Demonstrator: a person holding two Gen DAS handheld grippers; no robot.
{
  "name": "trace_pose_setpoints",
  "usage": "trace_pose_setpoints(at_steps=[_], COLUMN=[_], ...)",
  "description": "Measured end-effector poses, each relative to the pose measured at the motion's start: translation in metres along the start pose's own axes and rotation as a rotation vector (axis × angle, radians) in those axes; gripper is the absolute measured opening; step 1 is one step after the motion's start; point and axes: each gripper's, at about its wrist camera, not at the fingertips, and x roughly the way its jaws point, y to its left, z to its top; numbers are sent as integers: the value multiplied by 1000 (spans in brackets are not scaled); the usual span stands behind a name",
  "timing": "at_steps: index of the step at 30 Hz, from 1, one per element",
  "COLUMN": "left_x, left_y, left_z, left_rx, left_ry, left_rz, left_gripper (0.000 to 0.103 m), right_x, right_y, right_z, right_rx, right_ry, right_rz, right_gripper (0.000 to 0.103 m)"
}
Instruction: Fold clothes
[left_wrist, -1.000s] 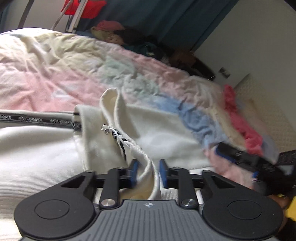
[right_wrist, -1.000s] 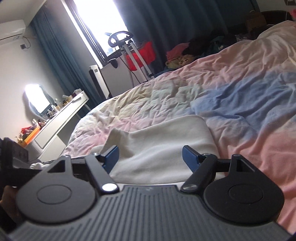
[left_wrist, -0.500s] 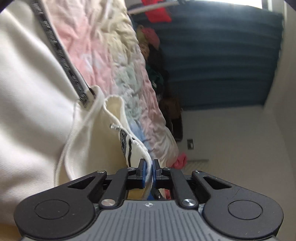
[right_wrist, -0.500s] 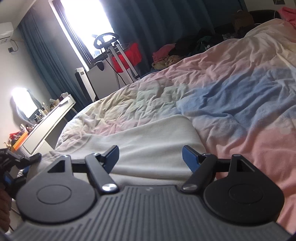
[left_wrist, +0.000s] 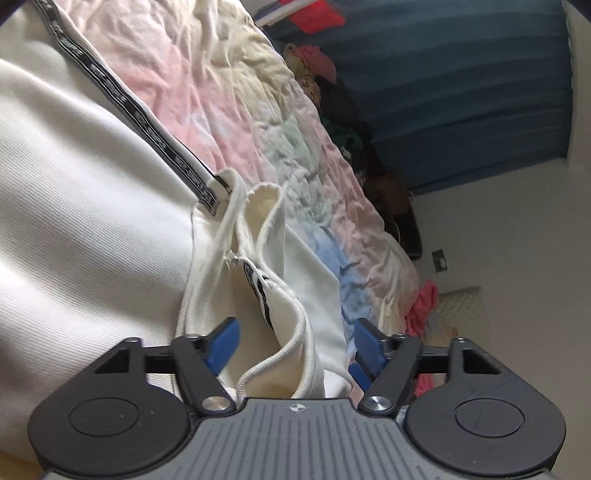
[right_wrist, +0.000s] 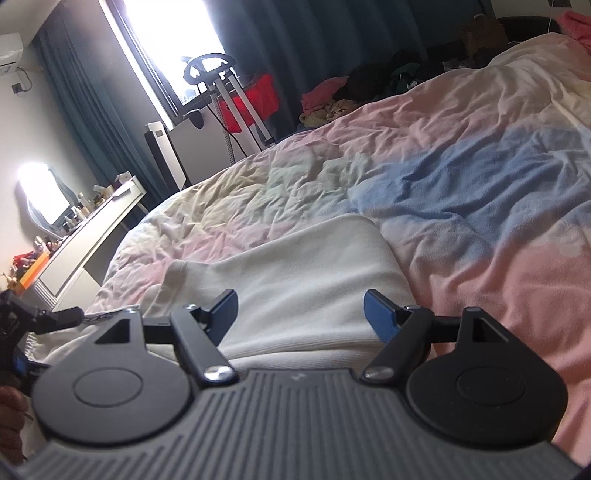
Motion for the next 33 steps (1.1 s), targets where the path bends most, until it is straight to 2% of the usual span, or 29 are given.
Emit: trace_pose_setpoints(at_steps=[4,10,12,14,15,16,17,19,24,25,28,31,33], left_x=[9,-2,-5,-8,-9,-10,-12,-15,-22,-26,-21,-9,-10], left_y=[-8,-53,-48,-43,-41,-38,-35,-30,-17,-15,-8,-1,-1], left_z=[-7,-28,-30,-32,-32,-33,-34,-35,-39,-44,-60,-64,-63], left_rx=[91,393,353,308,286,264,241,196,84,84,163,166,178], left_ry=[51,67,64,61,60,58,56,53,45,42,48,72,52], left_rz=[32,-51,-59,-66,-69,-72,-76,-83,-100,-67,149,226,225], left_gripper=[71,69,66,46,40,25,19,12,9,9,9,10,13], right_x=[2,4,5,6,6,6,6,6,5,5,9,17,24], right_y=[-1,-2,-3,-3,-2,-1,1,5,16,18,21,24,27], right_z=[-2,-1,-1,-1,-1,-1,-2,-2,-4,-5,-8,-16,-23], right_rx=[12,14,12,10,2,-10,-22,-62,-152,-159,-168,-204,-243], right_ry=[15,25,28,28,27,27,27,24,11,13,31,56,79], right_rz=[3,2,-1,-4,-7,-10,-13,-21,-40,-39,-39,-76,-103], right_gripper=[77,77,77,77,77,78,78,78,78,78,76,76,77])
